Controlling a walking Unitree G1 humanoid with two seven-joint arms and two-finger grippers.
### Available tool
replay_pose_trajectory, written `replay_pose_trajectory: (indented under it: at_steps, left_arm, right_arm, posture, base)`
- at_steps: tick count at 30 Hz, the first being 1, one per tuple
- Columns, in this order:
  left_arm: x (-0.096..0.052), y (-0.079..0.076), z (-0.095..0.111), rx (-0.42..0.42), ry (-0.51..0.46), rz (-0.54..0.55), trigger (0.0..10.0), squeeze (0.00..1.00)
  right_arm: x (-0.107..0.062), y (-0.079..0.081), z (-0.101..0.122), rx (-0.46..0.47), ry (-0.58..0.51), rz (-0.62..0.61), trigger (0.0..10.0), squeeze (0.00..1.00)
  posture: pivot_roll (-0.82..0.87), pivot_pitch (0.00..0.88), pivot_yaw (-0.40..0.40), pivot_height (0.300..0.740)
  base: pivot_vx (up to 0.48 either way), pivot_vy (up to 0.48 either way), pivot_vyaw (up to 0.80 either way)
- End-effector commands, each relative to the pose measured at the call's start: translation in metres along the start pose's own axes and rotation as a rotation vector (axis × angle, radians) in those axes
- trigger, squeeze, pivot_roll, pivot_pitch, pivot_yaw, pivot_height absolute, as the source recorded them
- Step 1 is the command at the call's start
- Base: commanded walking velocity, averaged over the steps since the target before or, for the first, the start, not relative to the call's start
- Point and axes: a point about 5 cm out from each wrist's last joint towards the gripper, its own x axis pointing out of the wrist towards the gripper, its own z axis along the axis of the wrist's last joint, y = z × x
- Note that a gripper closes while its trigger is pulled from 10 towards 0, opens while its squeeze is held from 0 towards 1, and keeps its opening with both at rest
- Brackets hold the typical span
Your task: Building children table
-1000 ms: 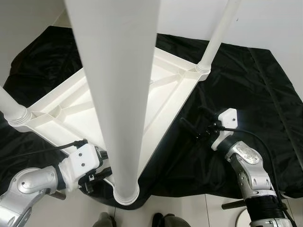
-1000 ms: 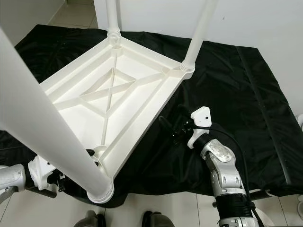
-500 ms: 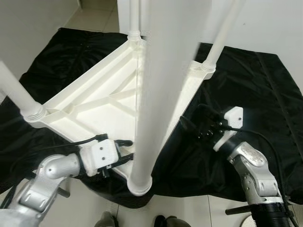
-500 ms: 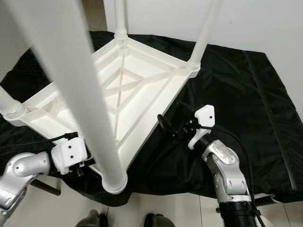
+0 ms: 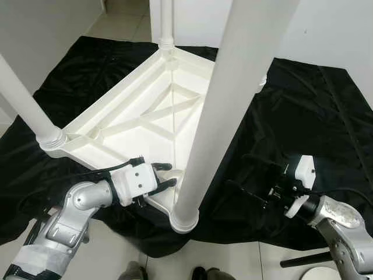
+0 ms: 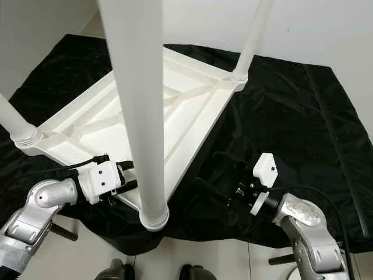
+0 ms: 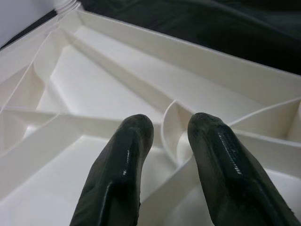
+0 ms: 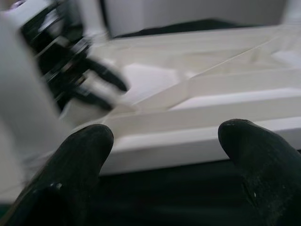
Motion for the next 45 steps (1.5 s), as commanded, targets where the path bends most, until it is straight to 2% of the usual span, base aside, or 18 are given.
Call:
replay_pose_trajectory:
  at_steps: [1, 3, 5, 10, 11, 20, 24, 29, 30, 36, 41, 43, 45]
  left_arm:
    - [-0.006, 0.004, -0.002, -0.042, -0.003, 0.095, 10.0, 0.0]
    - [-0.01, 0.004, 0.001, -0.076, -0.032, 0.073, 10.0, 0.0]
    - [-0.016, 0.0, 0.005, -0.13, -0.04, 0.007, 10.0, 0.0]
    - [-0.023, -0.007, 0.003, -0.107, 0.016, -0.101, 10.0, 0.0]
    - [-0.026, -0.009, 0.001, -0.063, 0.053, -0.144, 10.0, 0.0]
    - [-0.031, 0.0, 0.0, -0.118, 0.076, -0.117, 10.0, 0.0]
    - [-0.036, 0.003, 0.005, -0.152, 0.075, -0.101, 10.0, 0.0]
    - [-0.039, 0.006, 0.007, -0.147, 0.08, -0.071, 10.0, 0.0]
    - [-0.04, 0.004, 0.008, -0.156, 0.081, -0.062, 10.0, 0.0]
    - [-0.04, 0.002, 0.01, -0.163, 0.08, -0.063, 10.0, 0.0]
    - [-0.04, 0.003, 0.011, -0.167, 0.081, -0.055, 10.0, 0.0]
    - [-0.04, 0.003, 0.012, -0.167, 0.081, -0.043, 10.0, 0.0]
    - [-0.04, 0.003, 0.012, -0.166, 0.082, -0.038, 10.0, 0.0]
  right_arm:
    - [-0.001, 0.006, 0.002, 0.012, 0.003, 0.053, 10.0, 0.0]
    - [-0.003, 0.012, 0.002, 0.017, 0.024, 0.109, 10.0, 0.0]
    - [-0.005, 0.022, 0.002, 0.022, 0.056, 0.202, 10.0, 0.0]
    - [-0.003, 0.027, 0.004, 0.022, 0.069, 0.269, 10.0, 0.0]
    - [0.0, 0.031, 0.005, 0.015, 0.07, 0.307, 10.0, 0.0]
    - [0.011, 0.04, 0.006, 0.014, 0.05, 0.389, 10.0, 0.0]
    - [0.023, 0.045, 0.005, -0.005, 0.037, 0.457, 10.0, 0.0]
    - [0.04, 0.043, 0.002, -0.02, 0.014, 0.459, 10.0, 0.0]
    - [0.049, 0.046, 0.001, -0.019, -0.008, 0.479, 10.0, 0.0]
    - [0.062, 0.05, -0.002, -0.027, -0.027, 0.505, 10.0, 0.0]
    - [0.07, 0.051, -0.004, -0.03, -0.043, 0.497, 10.0, 0.0]
    - [0.08, 0.052, -0.005, -0.044, -0.073, 0.45, 10.0, 0.0]
    - [0.082, 0.051, -0.005, -0.05, -0.082, 0.41, 10.0, 0.0]
  posture:
    - [0.03, 0.14, -0.013, 0.74]
    - [0.04, 0.138, -0.012, 0.74]
    - [0.04, 0.138, -0.015, 0.74]
    - [0.04, 0.137, -0.015, 0.74]
    - [0.04, 0.136, -0.019, 0.74]
    - [0.06, 0.137, -0.024, 0.74]
    - [0.08, 0.149, -0.037, 0.74]
    - [0.09, 0.154, -0.049, 0.74]
    - [0.1, 0.158, -0.05, 0.74]
    - [0.11, 0.165, -0.055, 0.74]
    - [0.11, 0.165, -0.055, 0.74]
    - [0.12, 0.17, -0.062, 0.74]
    - [0.12, 0.168, -0.063, 0.74]
  base:
    - [0.0, 0.0, 0.0]
    - [0.0, 0.0, 0.0]
    - [0.0, 0.0, 0.0]
    - [0.0, 0.0, 0.0]
    - [0.0, 0.0, 0.0]
    - [0.0, 0.0, 0.0]
    - [0.0, 0.0, 0.0]
    - [0.0, 0.0, 0.0]
    - [0.0, 0.0, 0.0]
    - [0.0, 0.0, 0.0]
    - [0.0, 0.0, 0.0]
    - [0.0, 0.0, 0.0]
    - [0.0, 0.0, 0.0]
